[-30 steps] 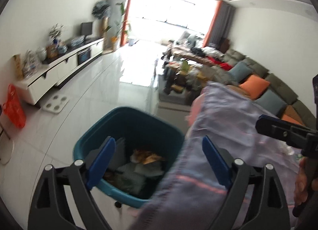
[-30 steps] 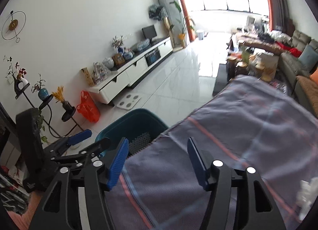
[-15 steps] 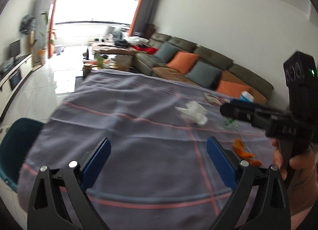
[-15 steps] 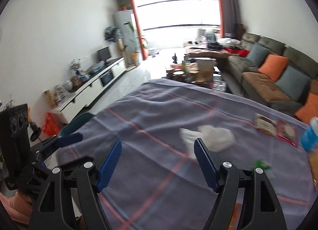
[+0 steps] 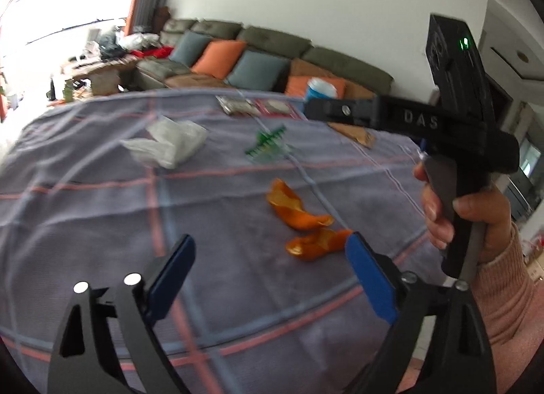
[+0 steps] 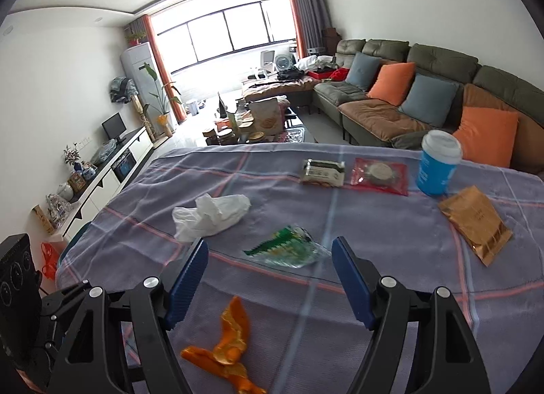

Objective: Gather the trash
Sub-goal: 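Move both tools back over the trash on the bed, then grasp the orange peel with the left tool while the right tool grasps a green-printed bag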

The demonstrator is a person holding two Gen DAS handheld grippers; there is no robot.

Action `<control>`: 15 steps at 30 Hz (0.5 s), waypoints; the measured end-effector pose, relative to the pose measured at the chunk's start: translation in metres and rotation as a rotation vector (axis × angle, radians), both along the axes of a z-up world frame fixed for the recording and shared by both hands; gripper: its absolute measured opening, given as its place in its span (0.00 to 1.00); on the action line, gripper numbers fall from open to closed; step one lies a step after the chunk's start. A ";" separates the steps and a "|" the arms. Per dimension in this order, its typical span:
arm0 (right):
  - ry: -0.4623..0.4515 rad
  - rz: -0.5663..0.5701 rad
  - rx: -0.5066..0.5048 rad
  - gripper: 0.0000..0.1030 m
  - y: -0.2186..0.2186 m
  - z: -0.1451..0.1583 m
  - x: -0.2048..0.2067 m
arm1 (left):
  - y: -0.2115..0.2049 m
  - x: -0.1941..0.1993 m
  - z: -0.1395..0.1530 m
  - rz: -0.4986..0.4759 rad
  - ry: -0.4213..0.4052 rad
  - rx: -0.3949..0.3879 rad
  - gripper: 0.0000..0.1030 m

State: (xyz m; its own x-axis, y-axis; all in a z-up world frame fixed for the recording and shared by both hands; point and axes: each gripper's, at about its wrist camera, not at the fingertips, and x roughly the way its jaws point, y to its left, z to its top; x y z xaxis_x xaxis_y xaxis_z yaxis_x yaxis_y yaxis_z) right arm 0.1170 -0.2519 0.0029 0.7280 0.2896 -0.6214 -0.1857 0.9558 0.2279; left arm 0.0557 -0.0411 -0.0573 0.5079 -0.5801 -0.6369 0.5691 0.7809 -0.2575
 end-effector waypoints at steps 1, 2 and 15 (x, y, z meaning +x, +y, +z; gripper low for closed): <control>0.003 -0.002 0.002 0.73 -0.001 -0.002 0.001 | -0.004 0.001 -0.003 -0.013 0.014 0.003 0.82; 0.006 -0.005 0.002 0.73 -0.001 -0.004 0.000 | -0.010 0.001 -0.006 -0.019 0.024 0.009 0.80; 0.042 -0.010 0.027 0.72 -0.012 -0.021 0.004 | -0.037 0.012 -0.022 -0.064 0.096 0.029 0.31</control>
